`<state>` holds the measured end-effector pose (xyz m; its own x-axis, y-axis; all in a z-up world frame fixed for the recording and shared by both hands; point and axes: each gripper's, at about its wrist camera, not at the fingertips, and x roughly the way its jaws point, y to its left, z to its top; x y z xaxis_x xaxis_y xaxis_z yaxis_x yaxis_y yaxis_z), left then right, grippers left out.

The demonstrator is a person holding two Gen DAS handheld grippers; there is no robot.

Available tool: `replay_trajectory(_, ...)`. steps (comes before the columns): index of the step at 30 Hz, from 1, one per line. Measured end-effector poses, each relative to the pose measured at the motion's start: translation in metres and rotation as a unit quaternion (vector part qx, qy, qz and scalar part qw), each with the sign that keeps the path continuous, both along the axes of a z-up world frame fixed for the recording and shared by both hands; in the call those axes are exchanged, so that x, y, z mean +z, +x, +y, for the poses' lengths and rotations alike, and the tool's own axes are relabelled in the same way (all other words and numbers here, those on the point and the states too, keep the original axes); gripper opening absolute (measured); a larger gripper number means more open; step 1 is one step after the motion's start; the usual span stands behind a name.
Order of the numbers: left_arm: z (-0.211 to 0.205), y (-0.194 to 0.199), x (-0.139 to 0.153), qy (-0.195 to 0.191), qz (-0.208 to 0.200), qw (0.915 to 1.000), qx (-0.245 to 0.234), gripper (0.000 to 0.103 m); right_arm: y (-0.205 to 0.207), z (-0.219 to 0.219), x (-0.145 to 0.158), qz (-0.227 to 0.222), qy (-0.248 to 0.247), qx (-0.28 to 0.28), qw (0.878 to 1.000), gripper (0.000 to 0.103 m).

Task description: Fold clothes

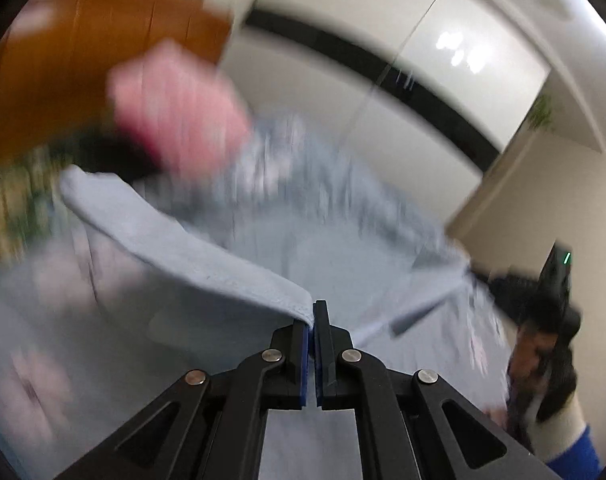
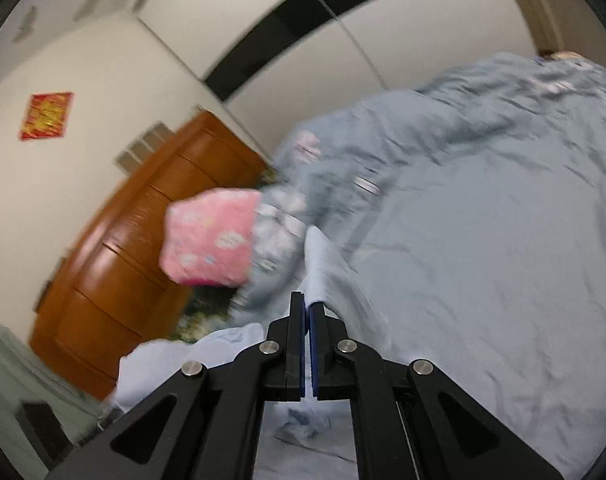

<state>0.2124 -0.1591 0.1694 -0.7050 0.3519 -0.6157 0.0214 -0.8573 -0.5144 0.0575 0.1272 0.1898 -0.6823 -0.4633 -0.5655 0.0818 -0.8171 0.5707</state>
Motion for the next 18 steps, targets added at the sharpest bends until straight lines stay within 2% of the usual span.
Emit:
replay_trajectory(2,0.029,0.003,-0.024,0.015,-0.031,0.9988,-0.035,0.002,0.010,0.028,-0.020,-0.027,0.004,-0.025,0.999,0.001)
replay_trajectory(4,0.059,0.002,-0.027,0.017,-0.036,0.9964,-0.075,0.002,0.020,0.061,-0.030,-0.042,0.011,-0.058,0.997,0.001)
replay_trajectory(7,0.105,0.000,-0.031,0.020,-0.044,0.9897,-0.135,0.006,0.036,0.108,-0.029,-0.043,0.017,-0.104,0.994,0.001)
replay_trajectory(11,0.152,-0.007,-0.034,0.038,-0.057,0.9770,-0.202,0.008,0.053,0.163,-0.008,-0.021,0.035,-0.156,0.987,0.001)
replay_trajectory(13,0.162,-0.011,-0.035,0.049,-0.062,0.9722,-0.220,0.009,0.059,0.186,0.003,-0.011,0.050,-0.178,0.983,0.001)
replay_trajectory(15,0.160,-0.013,-0.035,0.048,-0.066,0.9710,-0.225,0.011,0.065,0.204,0.013,0.000,0.072,-0.207,0.976,0.001)
replay_trajectory(18,0.143,-0.020,-0.038,0.035,-0.069,0.9746,-0.210,0.030,0.072,0.231,0.017,0.005,0.096,-0.247,0.964,0.001)
